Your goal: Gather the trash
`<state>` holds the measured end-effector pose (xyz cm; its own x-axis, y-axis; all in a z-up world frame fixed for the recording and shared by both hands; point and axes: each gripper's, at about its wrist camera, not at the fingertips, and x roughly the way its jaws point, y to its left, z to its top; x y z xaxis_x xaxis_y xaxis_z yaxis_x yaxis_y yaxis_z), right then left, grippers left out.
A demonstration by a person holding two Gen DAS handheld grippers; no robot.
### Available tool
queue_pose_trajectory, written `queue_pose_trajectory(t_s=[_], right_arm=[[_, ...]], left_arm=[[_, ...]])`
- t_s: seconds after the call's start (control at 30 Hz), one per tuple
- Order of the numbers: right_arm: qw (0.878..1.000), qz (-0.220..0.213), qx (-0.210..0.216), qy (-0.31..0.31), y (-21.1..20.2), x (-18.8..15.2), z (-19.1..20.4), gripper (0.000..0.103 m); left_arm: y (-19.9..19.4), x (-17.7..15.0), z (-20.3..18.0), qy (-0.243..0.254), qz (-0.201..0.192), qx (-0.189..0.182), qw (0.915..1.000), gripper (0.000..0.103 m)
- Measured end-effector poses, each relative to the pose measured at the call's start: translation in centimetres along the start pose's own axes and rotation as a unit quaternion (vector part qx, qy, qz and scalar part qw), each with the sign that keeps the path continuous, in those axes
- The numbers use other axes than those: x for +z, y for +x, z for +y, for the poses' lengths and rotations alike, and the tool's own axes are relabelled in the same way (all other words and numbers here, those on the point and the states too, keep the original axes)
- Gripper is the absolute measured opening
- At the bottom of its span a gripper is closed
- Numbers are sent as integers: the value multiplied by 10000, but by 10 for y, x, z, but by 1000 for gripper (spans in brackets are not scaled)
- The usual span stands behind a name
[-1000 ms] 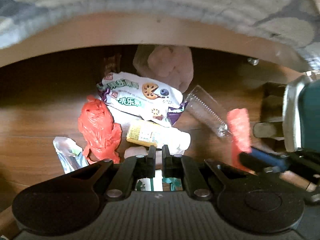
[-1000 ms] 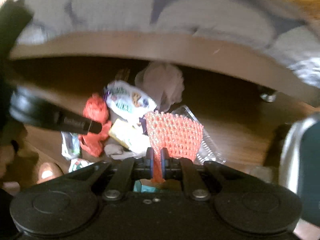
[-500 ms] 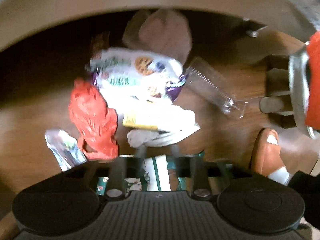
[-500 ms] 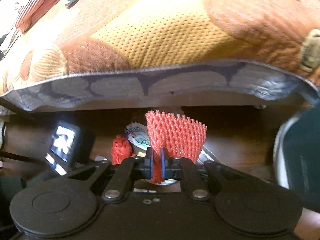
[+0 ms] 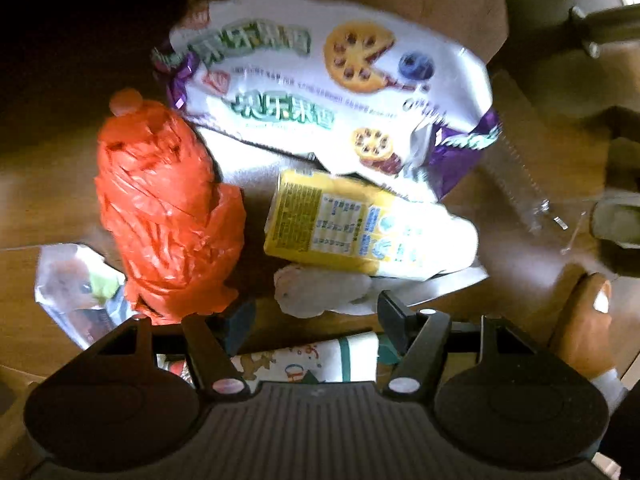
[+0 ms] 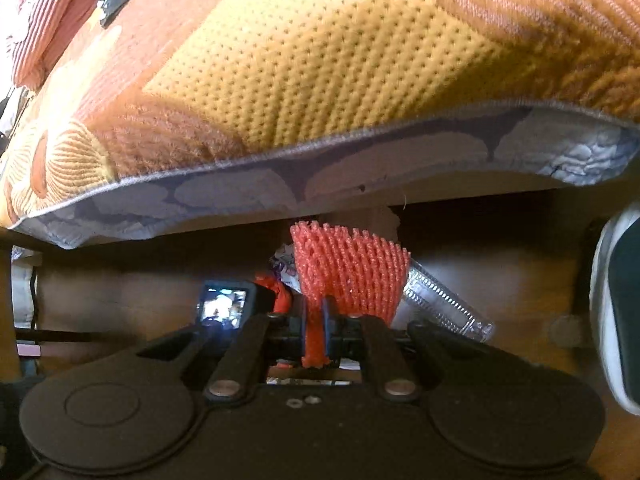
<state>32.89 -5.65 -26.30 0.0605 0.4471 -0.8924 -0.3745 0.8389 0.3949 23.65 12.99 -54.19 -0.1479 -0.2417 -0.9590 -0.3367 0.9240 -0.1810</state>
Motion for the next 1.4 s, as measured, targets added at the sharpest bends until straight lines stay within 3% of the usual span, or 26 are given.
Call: queue_pose_trajectory(t_s=[0.23, 0.3, 0.4, 0.67, 0.93, 1.17, 1.4], right_arm=[[9999, 133, 23, 81, 11, -3, -1, 8], [9998, 178, 18, 72, 13, -5, 3, 8], [9997, 232, -22, 56, 20, -7, 7, 8], [9999, 161, -43, -22, 17, -5, 8, 8], [9999, 68, 12, -100, 6, -9, 10, 8], [9994, -183, 157, -252, -19, -17, 23, 8], [9979, -504, 268, -319, -51, -32, 38, 8]], left_arm=[[20, -3, 0, 206, -71, 132, 9997, 64], [22, -3, 0, 256, -92, 111, 9996, 47], [25, -2, 0, 275, -120, 106, 9995, 32], [9, -1, 5, 219, -106, 60, 9997, 26], [-51, -16, -3, 92, -302, 170, 9994, 26], [-124, -41, -17, -13, -862, 214, 9960, 26], [-202, -85, -36, -52, -1454, 164, 9892, 26]])
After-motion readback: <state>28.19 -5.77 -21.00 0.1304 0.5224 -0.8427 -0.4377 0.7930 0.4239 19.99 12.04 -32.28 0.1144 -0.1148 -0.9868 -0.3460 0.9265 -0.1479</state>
